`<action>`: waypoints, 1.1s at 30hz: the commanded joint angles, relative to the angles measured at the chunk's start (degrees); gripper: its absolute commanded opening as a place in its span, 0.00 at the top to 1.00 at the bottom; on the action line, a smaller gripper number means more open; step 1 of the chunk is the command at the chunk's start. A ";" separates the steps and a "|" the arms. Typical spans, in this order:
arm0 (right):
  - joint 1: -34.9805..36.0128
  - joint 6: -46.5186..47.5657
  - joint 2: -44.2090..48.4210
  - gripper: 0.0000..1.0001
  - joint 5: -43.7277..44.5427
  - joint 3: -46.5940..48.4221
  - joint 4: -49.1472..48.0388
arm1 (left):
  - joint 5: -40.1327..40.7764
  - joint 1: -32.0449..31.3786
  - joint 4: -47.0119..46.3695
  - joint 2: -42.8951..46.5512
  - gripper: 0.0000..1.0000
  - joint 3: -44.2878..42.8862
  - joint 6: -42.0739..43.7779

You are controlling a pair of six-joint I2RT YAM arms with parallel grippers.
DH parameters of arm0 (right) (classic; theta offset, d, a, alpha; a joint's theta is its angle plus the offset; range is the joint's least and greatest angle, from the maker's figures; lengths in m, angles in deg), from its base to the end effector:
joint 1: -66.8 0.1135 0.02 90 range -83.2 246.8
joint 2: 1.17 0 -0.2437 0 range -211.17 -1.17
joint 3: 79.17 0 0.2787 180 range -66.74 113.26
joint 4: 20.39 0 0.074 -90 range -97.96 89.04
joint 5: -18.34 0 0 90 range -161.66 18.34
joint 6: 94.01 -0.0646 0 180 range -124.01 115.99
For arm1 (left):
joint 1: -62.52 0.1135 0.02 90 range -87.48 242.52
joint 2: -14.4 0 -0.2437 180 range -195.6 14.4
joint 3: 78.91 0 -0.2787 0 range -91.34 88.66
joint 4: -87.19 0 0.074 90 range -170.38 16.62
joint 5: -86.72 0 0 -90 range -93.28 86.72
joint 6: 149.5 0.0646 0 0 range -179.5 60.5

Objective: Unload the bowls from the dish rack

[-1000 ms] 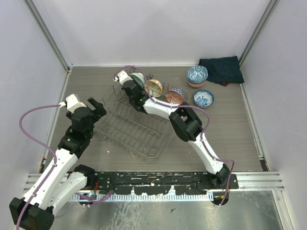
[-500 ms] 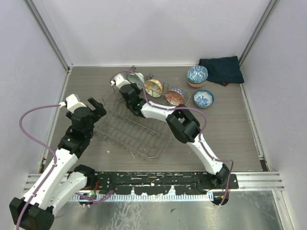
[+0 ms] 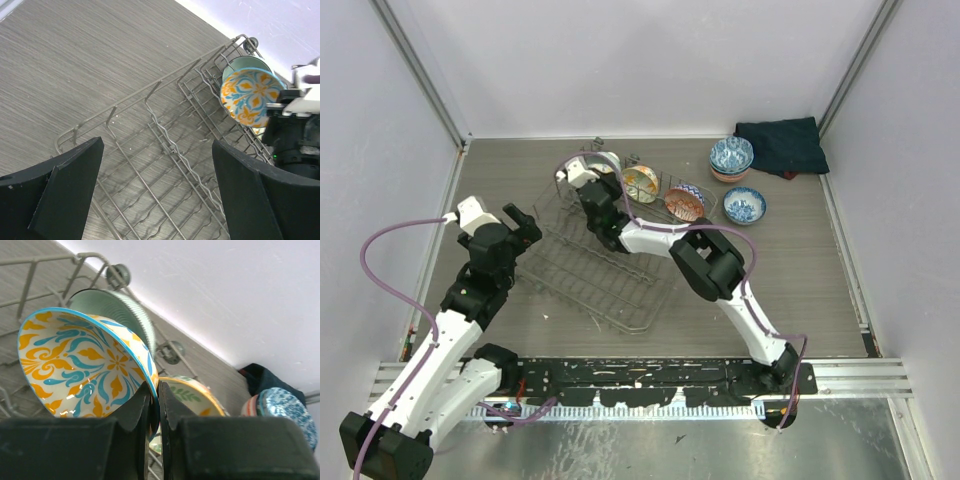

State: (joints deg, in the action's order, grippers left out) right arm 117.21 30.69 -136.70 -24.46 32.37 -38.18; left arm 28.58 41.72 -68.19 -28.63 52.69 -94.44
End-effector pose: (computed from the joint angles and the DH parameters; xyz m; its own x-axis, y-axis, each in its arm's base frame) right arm 0.3971 0.4058 0.1582 -0.0232 -0.6349 -0.7722 -0.0875 0.7708 -0.6311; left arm 0.2374 -0.0537 0.2634 -0.1586 -0.4601 -0.8736 -0.3112 0.8630 -0.3980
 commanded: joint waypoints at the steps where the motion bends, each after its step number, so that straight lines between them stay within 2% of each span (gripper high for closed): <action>1: 0.54 3.69 10.26 0.99 4.74 -1.97 -14.51 | 0.90 -0.12 -2.10 -0.04 0.02 -0.42 0.55; 6: 0.98 3.54 16.48 0.99 4.81 -8.07 -17.95 | 1.10 -0.13 -2.10 -0.12 0.02 -0.33 0.57; 11: 1.00 -0.95 25.09 0.99 4.86 -13.48 -14.51 | 1.18 -0.17 -2.14 -0.22 0.02 -0.33 0.66; 13: 0.81 -4.14 28.64 0.99 5.35 -15.51 -11.88 | 1.19 -0.12 -2.15 -0.22 0.02 -0.33 0.62; 17: -1.96 -15.24 37.09 0.99 3.48 -19.37 0.41 | 1.10 -0.12 -2.10 -0.15 0.02 -0.33 0.57; 19: -4.90 -22.98 41.27 0.99 0.37 -21.58 7.06 | 0.90 -0.14 -2.22 -0.06 0.02 -0.27 0.50; 24: -18.51 -42.64 51.82 0.99 -12.28 -28.12 21.08 | 0.53 -0.12 -2.25 -0.19 0.02 -0.27 0.40; 27: -25.46 -47.22 57.77 0.99 -16.25 -32.90 25.52 | 0.40 -0.17 -2.24 -0.13 0.02 -0.25 0.31; 33: -39.44 -54.46 62.44 0.99 -24.23 -35.41 37.54 | 0.55 -0.12 -2.26 0.05 0.02 -0.20 0.31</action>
State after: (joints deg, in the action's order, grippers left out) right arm 83.70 -14.14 -78.49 -39.52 -2.82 -6.16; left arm 28.58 41.72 -68.56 -28.89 52.69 -94.26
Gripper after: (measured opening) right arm 0.147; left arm 0.978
